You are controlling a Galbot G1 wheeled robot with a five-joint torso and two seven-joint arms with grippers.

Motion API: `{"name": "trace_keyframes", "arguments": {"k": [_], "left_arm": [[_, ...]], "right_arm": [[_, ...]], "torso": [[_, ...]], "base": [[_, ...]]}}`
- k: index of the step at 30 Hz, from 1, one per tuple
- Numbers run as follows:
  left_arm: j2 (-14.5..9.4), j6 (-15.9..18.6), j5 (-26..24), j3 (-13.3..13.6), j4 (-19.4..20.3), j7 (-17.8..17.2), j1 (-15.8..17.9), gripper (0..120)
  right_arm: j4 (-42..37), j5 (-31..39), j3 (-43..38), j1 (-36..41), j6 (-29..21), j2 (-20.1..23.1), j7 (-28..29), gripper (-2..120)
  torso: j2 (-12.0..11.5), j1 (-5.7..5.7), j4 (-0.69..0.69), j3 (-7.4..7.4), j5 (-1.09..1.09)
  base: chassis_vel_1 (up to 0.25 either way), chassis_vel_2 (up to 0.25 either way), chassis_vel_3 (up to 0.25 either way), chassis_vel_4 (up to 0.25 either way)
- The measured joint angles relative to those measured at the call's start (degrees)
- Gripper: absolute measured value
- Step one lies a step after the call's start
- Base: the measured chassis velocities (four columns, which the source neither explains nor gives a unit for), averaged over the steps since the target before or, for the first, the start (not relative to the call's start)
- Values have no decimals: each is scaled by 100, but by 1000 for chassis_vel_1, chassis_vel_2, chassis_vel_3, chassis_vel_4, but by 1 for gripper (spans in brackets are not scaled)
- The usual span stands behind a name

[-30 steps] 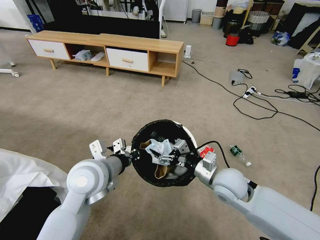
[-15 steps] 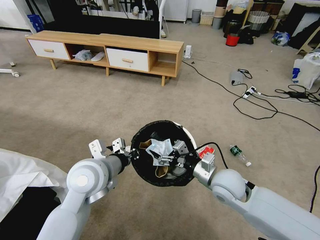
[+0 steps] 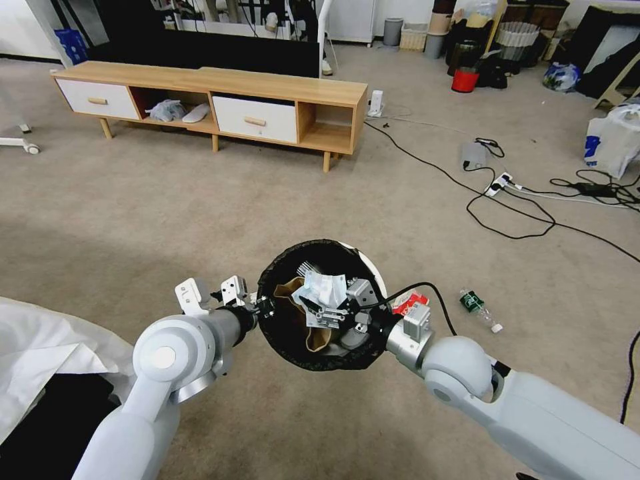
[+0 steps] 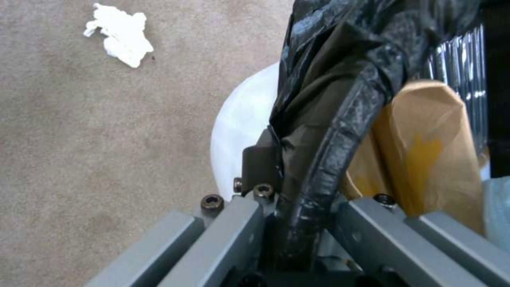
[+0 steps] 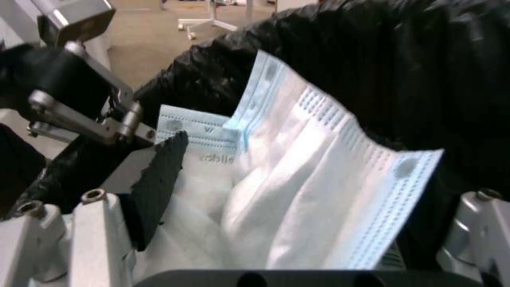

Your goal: Pick up the trash bin and place the garbage on the floor into it.

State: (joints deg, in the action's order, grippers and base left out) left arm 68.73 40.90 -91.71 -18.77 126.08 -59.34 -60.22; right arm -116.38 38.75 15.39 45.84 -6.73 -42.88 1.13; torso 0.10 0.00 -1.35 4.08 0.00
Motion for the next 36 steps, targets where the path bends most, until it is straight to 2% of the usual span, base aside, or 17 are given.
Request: {"name": "trace_keyframes", "arguments": {"k": [18, 21, 36], "left_arm": [[20, -59, -12, -12, -75, -311, -27, 0], [23, -75, 21, -21, -100, -375, -25, 0], [110, -82, 37, -11, -169, -419, -48, 0]], "right_arm": [[-148, 126, -283, 20, 11, 88, -38, 90], [-168, 135, -330, 19, 15, 113, -30, 90], [-244, 212, -485, 20, 34, 108, -44, 90]], "torso": [[0, 0, -1, 0, 0], [0, 0, 2, 0, 0], [0, 0, 0, 0, 0]], "base": [[0, 0, 0, 0], [0, 0, 0, 0], [0, 0, 0, 0]]}}
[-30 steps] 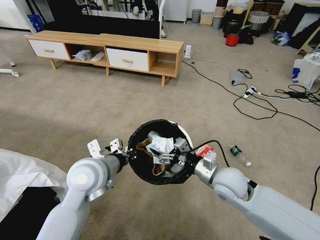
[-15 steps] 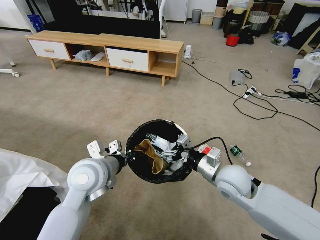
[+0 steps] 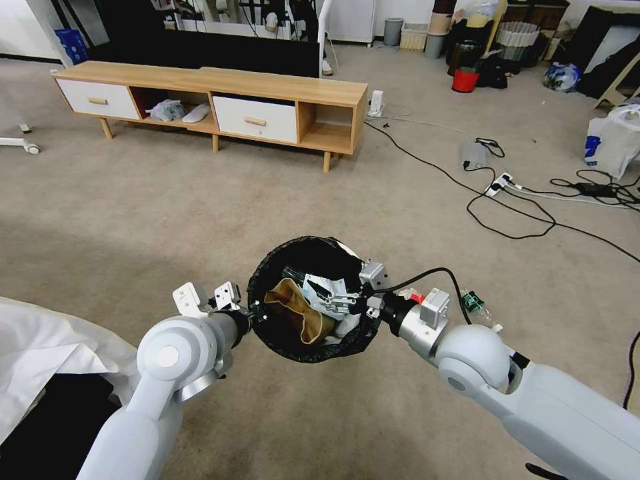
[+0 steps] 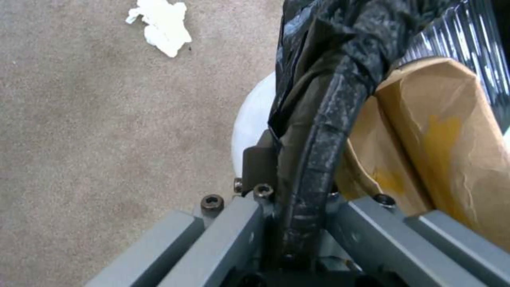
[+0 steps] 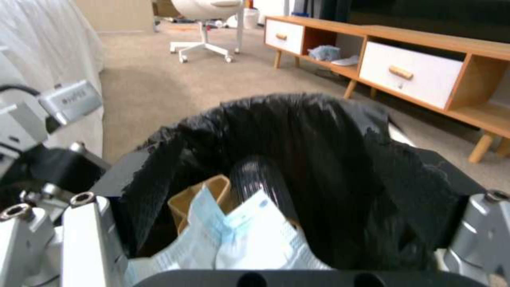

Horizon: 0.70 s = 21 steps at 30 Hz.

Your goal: Pick up the trash bin and place the garbage on the floor into it.

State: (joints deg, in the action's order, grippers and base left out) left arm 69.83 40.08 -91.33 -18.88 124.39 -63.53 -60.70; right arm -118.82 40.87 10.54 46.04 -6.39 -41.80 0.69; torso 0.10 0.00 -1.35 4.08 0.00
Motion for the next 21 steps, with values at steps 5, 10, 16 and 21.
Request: {"name": "trace_keyframes", "arguments": {"k": [5, 10, 16, 21], "left_arm": [[30, 4, 8, 27, -17, -20, 2, 0], [34, -5, -51, 55, -20, -124, 31, 0], [-35, -64, -265, 57, 16, -332, 92, 0], [-101, -95, -400, 8, 19, -438, 137, 0]], "right_arm": [[-48, 32, -11, -4, 4, 2, -14, 89], [-140, 99, -17, 24, 14, 20, -30, 88], [-232, 245, 11, 29, 19, 9, -44, 88], [-326, 367, 11, 12, 24, 25, -68, 88]], "torso": [[0, 0, -1, 0, 0], [0, 0, -1, 0, 0], [0, 0, 0, 0, 0], [0, 0, 0, 0, 0]], "base": [[0, 0, 0, 0], [0, 0, 0, 0], [0, 0, 0, 0], [0, 0, 0, 0]]}}
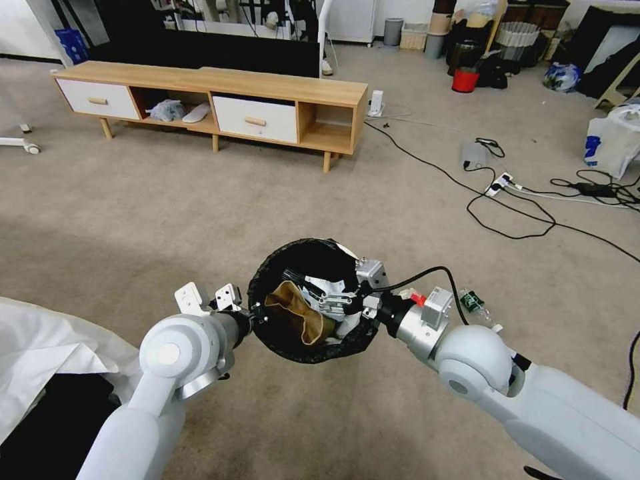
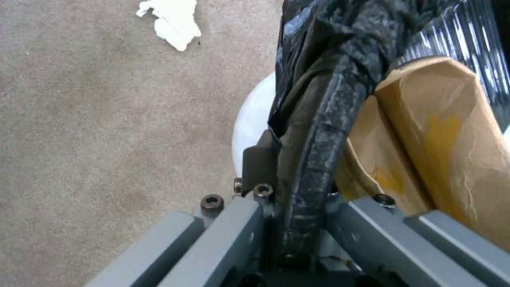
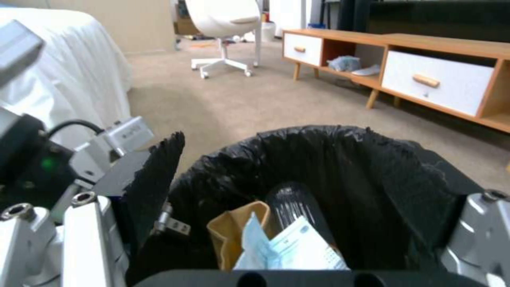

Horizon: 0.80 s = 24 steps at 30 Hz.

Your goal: Pick up the trash bin and place the garbage on the floor into it.

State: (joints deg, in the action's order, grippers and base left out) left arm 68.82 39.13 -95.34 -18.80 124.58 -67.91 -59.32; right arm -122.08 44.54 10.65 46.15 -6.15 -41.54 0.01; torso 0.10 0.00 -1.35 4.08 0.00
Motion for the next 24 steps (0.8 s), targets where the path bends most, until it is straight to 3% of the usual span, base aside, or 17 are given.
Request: {"name": "trace_keyframes", "arguments": {"k": [15, 24], "left_arm": [[-92, -19, -88, -219, 177, -28, -124, 0], [-173, 97, 173, -536, 502, 310, -562, 0]], "right_arm": [[-314, 426, -851, 145, 76, 330, 4, 88], [-387, 562, -1885, 618, 148, 495, 207, 88]], "torso": [[0, 0, 0, 0, 0], [0, 0, 0, 0, 0]], "base": [[0, 0, 0, 0], [0, 0, 0, 0]]}}
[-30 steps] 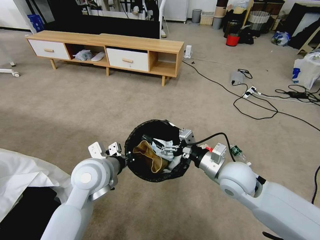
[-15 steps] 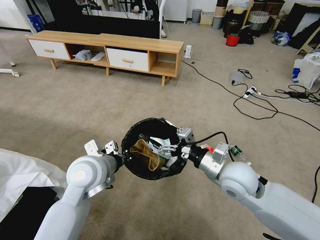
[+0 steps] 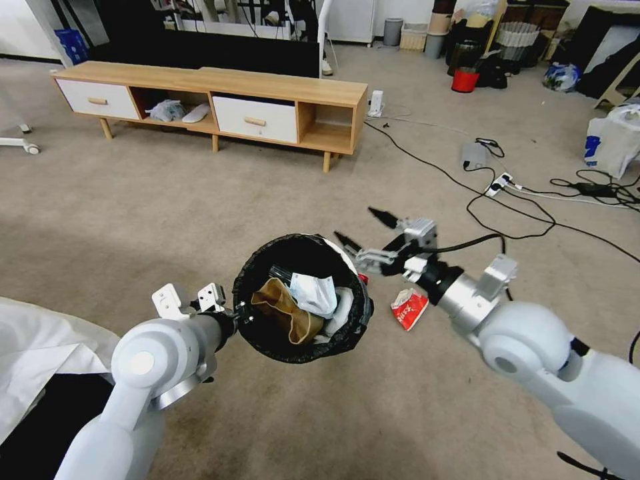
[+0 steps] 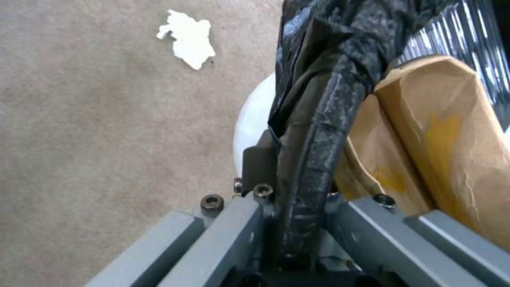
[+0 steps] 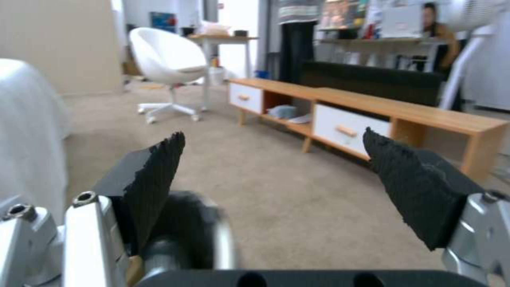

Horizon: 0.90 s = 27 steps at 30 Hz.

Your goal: Pick up the trash bin and place the garbage on the floor into it.

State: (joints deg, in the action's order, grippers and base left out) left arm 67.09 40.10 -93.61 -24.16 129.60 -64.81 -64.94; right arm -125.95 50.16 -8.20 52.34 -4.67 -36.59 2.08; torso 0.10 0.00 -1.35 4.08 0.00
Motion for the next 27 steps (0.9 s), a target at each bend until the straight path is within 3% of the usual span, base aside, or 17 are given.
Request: {"name": "trace_keyframes", "arguments": {"k": [4, 11, 13, 17, 20, 27], "left_arm": [[-29, 38, 96, -126, 111, 124, -156, 0], [-170, 61, 105, -412, 347, 234, -329, 0], [-206, 62, 103, -482, 463, 238, -419, 0], [-189, 59, 139, -525, 552, 240, -526, 0], [-150, 54, 248, -555, 658, 255, -690, 0], [-182, 51, 337, -655, 775, 311, -897, 0]], "right_arm": [[-7, -16, -381, 275, 0, 0, 109, 88], [-12, -296, -1318, 1033, -4, -95, 289, 99], [-53, -644, -1912, 1654, -6, -190, 274, 100], [-93, -1010, -2342, 2190, -5, -314, 188, 100], [-223, -1561, -2901, 2882, 44, -648, 47, 100], [-346, -2136, -3430, 3542, 170, -1190, -231, 100]], "torso": [[0, 0, 0, 0, 0], [0, 0, 1, 0, 0], [0, 0, -2, 0, -1], [0, 0, -1, 0, 0], [0, 0, 0, -1, -1], [0, 0, 1, -1, 0]], "base": [[0, 0, 0, 0], [0, 0, 0, 0], [0, 0, 0, 0], [0, 0, 0, 0], [0, 0, 0, 0], [0, 0, 0, 0]]}}
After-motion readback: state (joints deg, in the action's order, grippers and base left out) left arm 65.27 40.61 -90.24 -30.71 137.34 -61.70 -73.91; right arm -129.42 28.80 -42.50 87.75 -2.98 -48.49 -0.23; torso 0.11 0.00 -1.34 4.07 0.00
